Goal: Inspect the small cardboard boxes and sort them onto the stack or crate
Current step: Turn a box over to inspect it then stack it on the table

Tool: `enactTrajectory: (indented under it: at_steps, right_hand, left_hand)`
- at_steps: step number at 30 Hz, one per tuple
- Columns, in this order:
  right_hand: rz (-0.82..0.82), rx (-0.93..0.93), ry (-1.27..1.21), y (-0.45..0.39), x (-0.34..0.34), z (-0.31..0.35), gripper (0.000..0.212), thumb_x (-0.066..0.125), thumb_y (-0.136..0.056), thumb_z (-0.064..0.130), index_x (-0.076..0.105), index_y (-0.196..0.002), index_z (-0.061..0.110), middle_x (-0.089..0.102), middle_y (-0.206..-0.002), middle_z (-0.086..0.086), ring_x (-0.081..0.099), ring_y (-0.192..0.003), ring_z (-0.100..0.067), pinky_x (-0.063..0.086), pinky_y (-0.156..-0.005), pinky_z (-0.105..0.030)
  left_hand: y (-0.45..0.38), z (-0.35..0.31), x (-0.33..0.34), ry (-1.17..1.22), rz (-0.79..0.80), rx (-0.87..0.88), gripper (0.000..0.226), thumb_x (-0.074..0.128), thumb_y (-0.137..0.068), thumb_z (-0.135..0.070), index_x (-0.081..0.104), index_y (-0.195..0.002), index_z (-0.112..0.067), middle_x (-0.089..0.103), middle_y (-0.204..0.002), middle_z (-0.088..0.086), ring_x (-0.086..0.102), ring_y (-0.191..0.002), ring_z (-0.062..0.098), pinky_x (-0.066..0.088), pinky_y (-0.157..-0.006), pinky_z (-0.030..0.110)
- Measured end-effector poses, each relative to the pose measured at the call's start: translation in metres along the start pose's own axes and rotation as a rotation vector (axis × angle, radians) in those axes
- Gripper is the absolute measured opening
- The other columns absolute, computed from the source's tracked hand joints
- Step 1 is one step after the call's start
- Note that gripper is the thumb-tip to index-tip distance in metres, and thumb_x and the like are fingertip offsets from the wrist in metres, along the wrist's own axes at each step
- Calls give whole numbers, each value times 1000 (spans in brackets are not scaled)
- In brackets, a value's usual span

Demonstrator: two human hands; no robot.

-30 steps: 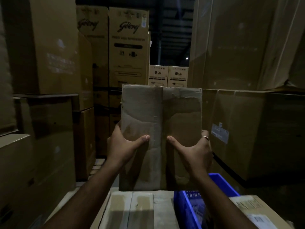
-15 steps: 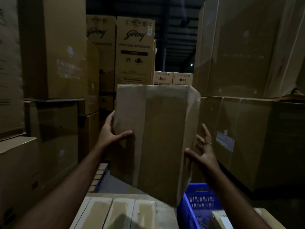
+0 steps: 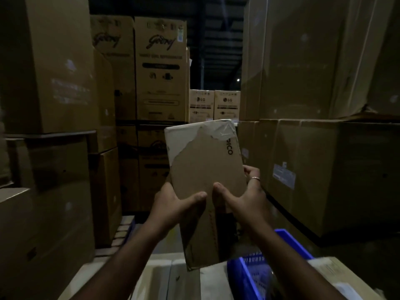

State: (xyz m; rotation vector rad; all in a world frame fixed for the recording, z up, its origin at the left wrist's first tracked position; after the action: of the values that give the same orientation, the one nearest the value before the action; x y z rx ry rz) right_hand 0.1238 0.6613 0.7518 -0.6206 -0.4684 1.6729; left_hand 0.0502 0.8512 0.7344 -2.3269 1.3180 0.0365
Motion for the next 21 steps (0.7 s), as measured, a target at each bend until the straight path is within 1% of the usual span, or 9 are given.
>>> enactTrajectory:
  at_steps: [3,4,7,8,11,14,17,19,21]
  right_hand:
    - [-49,-11,29,1,7,-1,69,86,-71,41,37,-119,37,53,-101,22,55,-94,6,44,-68,-12]
    - [-81,-9,38,2,9,-1,68,87,-71,40,38,-118,35,53,-100,20,55,-93,4,44,-66,-12]
    - [-158,-18,59,4,13,5,67,89,-71,34,41,-118,28,51,-93,20,56,-82,5,45,-52,-7]
    - [-165,-24,64,5,13,6,67,89,-71,32,41,-118,26,49,-92,21,54,-79,7,44,-52,-4]
    - [-175,-61,75,6,14,9,68,89,-70,35,40,-118,29,47,-95,26,52,-84,10,45,-55,-5]
    - [-227,-74,84,7,17,10,68,89,-70,34,39,-116,29,44,-93,28,51,-82,12,43,-57,-5]
    - [-233,-49,37,6,21,6,69,90,-69,30,42,-118,23,49,-93,23,56,-82,16,46,-59,-3]
    - [-228,-24,-14,8,23,1,68,89,-70,28,42,-119,24,48,-96,24,50,-86,28,45,-60,0]
    - [-235,-20,-60,11,25,-2,60,85,-76,30,43,-118,25,50,-98,24,50,-87,29,45,-61,-2]
  left_hand:
    - [2,-6,-3,-14,-64,25,90,88,-61,-52,45,-136,-27,60,-126,-8,59,-115,12,54,-86,31]
    - [1,-8,-5,-46,-88,46,92,87,-63,-50,43,-140,-26,59,-130,-8,57,-118,12,53,-89,32]
    - [-4,-12,-10,-126,-111,57,113,83,-56,-65,33,-149,-26,46,-149,-6,43,-137,18,43,-107,47]
    - [-3,-14,-11,-113,-113,52,110,83,-60,-61,31,-150,-25,42,-151,-9,38,-140,17,39,-110,46]
    - [-1,-15,-11,-101,-139,89,97,83,-73,-42,30,-152,-23,41,-152,-4,37,-142,21,38,-110,43]
    - [-3,-19,-13,-109,-151,87,97,83,-75,-38,28,-153,-22,40,-154,1,37,-143,25,39,-112,47]
    - [-6,-24,-14,-143,-129,112,89,82,-76,-35,31,-149,-27,47,-148,1,44,-137,22,45,-104,40]
    - [-5,-26,-11,-220,-128,121,96,79,-80,-37,18,-154,-32,36,-152,5,38,-138,25,42,-101,36]
    - [-1,-26,-6,-306,-183,108,105,77,-80,-43,3,-154,-36,20,-156,10,27,-142,30,38,-107,44]
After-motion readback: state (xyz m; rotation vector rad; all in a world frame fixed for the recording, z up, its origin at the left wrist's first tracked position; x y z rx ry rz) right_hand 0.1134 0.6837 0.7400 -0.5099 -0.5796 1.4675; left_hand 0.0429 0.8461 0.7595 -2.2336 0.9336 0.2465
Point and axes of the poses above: each hand's wrist, its own y-axis away from the middle knuckle, its own x-axis out of the palm, z = x × y, the point moved 4 cm from there along -y, towards the middle knuckle
